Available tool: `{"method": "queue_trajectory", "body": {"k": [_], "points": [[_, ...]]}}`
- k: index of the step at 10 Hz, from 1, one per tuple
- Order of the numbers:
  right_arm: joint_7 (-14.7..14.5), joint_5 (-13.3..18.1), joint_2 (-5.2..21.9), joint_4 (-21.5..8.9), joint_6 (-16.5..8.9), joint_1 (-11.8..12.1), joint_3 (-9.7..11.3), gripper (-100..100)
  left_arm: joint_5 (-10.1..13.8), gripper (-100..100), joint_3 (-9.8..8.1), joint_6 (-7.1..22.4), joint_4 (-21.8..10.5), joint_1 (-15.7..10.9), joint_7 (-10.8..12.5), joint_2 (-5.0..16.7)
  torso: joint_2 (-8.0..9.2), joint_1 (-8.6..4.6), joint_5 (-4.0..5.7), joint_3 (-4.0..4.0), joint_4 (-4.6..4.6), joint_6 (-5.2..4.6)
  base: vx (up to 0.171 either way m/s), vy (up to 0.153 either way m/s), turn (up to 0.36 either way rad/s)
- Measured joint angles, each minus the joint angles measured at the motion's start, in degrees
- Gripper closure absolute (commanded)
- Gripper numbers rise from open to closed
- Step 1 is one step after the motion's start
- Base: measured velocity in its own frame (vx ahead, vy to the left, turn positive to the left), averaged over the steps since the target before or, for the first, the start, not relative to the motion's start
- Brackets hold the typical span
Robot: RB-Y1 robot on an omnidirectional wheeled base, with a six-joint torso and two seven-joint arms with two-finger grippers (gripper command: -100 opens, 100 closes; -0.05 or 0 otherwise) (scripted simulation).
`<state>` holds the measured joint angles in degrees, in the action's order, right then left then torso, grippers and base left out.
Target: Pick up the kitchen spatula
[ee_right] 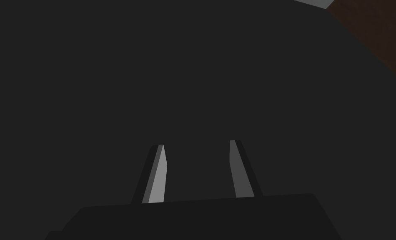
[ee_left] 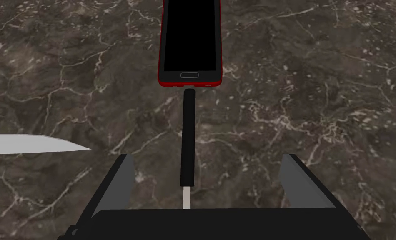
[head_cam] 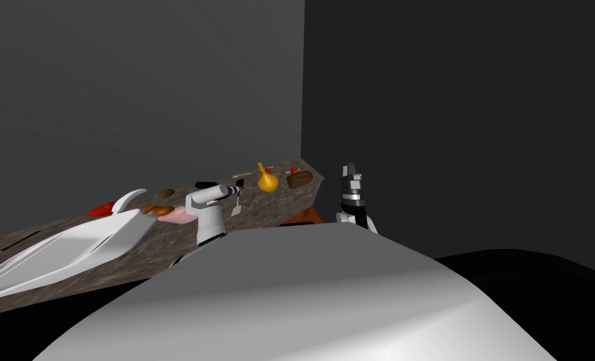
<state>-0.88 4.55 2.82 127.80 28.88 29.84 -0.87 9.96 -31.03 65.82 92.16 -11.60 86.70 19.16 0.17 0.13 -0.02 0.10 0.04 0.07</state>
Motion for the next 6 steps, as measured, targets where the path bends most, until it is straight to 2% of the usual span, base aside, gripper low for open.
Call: {"method": "queue_trajectory", "body": {"k": [6], "points": [[0.0,0.0,0.0,0.0,0.0,0.0,0.0,0,2.0,-100,-3.16,5.8,2.7,-2.0,3.0,-0.8,-0.1,0.03,-0.01,-0.06,-0.03,0.01,-0.008,0.038,-0.061]]}}
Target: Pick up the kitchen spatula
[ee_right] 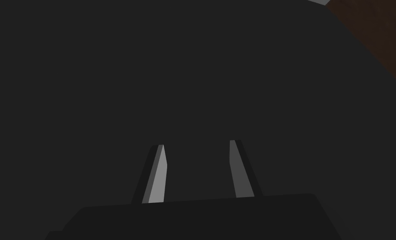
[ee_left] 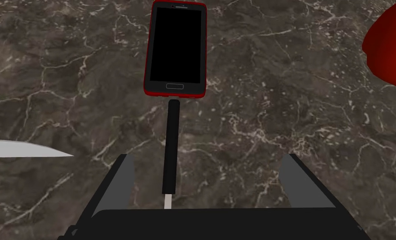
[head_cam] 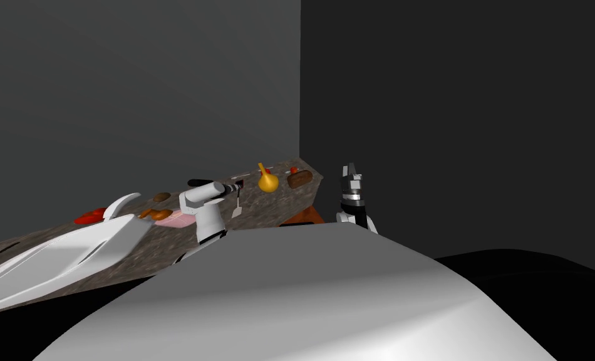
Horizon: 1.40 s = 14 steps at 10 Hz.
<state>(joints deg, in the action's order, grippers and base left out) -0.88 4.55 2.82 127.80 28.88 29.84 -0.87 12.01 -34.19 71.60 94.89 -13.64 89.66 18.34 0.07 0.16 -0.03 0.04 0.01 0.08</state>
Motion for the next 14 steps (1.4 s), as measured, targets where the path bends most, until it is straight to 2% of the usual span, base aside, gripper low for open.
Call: {"method": "queue_trajectory", "body": {"k": [3,5,10,14], "points": [[0.0,0.0,0.0,0.0,0.0,0.0,0.0,0,1.1,-100,-1.33,3.7,1.3,-0.7,1.6,-0.2,-0.02,0.04,-0.01,-0.01,-0.01,0.01,-0.003,0.043,-0.069],[0.0,0.0,0.0,0.0,0.0,0.0,0.0,0,1.6,-100,-1.43,6.1,2.0,-0.3,2.5,-0.1,-0.03,-0.06,0.01,-0.02,-0.01,0.01,-0.002,0.017,-0.05],[0.0,0.0,0.0,0.0,0.0,0.0,0.0,0,2.0,-100,0.36,11.5,2.2,1.1,3.5,1.4,-0.04,-0.14,0.03,-0.03,-0.01,0.01,0.0,0.002,-0.005],[0.0,0.0,0.0,0.0,0.0,0.0,0.0,0,2.0,-100,2.55,15.5,2.3,3.2,3.8,2.5,-0.05,-0.13,0.02,-0.03,-0.01,0.01,0.001,0.001,0.001]]}}
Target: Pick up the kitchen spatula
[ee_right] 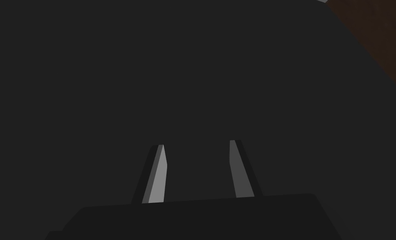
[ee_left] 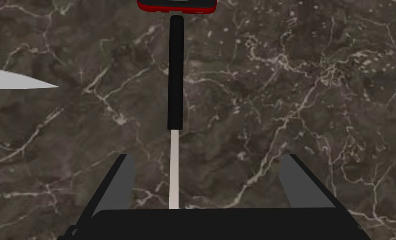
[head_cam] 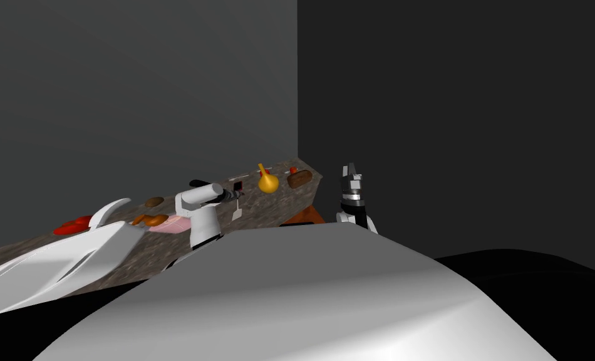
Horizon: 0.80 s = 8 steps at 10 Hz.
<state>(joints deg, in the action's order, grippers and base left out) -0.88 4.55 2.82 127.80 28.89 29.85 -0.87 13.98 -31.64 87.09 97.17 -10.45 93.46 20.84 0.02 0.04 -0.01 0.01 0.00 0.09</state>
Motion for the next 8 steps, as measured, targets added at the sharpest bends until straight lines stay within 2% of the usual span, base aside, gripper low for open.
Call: {"method": "queue_trajectory", "body": {"k": [6,7,8], "points": [[0.0,0.0,0.0,0.0,0.0,0.0,0.0,0,0.0,-100,3.45,6.5,-0.7,3.0,0.4,1.9,-0.05,0.05,-0.01,-0.03,-0.01,0.0,0.013,0.01,0.007],[0.0,0.0,0.0,0.0,0.0,0.0,0.0,0,0.1,0,3.49,6.8,-0.7,3.1,0.4,2.0,-0.03,0.02,0.0,-0.02,-0.01,-0.01,0.0,0.0,0.0],[0.0,0.0,0.0,0.0,0.0,0.0,0.0,0,0.1,-100,3.48,6.7,-0.7,3.1,0.4,2.0,-0.01,-0.01,0.0,-0.01,0.0,-0.01,0.021,0.001,0.043]]}}
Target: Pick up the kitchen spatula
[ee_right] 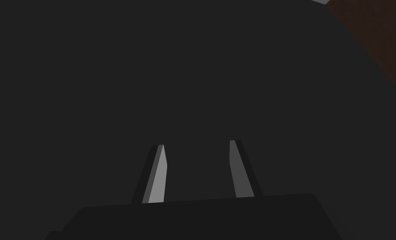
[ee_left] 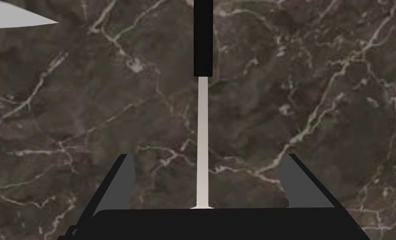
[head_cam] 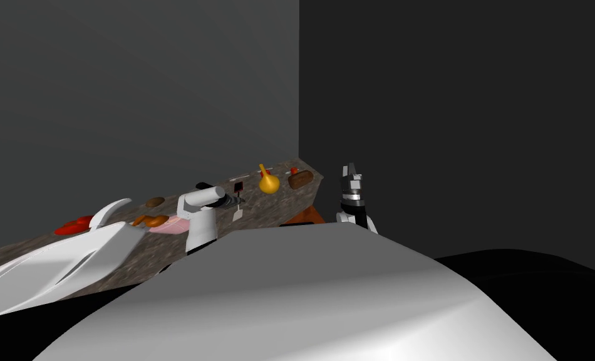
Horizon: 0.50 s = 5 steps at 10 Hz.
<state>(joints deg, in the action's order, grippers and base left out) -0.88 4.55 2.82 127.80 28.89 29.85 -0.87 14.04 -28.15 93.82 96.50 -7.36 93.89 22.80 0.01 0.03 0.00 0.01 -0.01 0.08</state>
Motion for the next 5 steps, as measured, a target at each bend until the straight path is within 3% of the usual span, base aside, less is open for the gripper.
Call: {"method": "queue_trajectory", "body": {"k": [4,5], "points": [[0.0,0.0,0.0,0.0,0.0,0.0,0.0,0,-0.6,-100,-0.04,-3.9,-3.1,0.5,-1.8,-1.2,-0.07,-0.06,0.01,-0.04,-0.02,0.0,0.025,-0.008,0.033],[0.0,0.0,0.0,0.0,0.0,0.0,0.0,0,-0.6,100,-0.03,-4.2,-3.2,0.5,-1.9,-1.2,-0.02,-0.04,0.01,-0.01,0.0,-0.01,0.0,0.0,0.0]]}}
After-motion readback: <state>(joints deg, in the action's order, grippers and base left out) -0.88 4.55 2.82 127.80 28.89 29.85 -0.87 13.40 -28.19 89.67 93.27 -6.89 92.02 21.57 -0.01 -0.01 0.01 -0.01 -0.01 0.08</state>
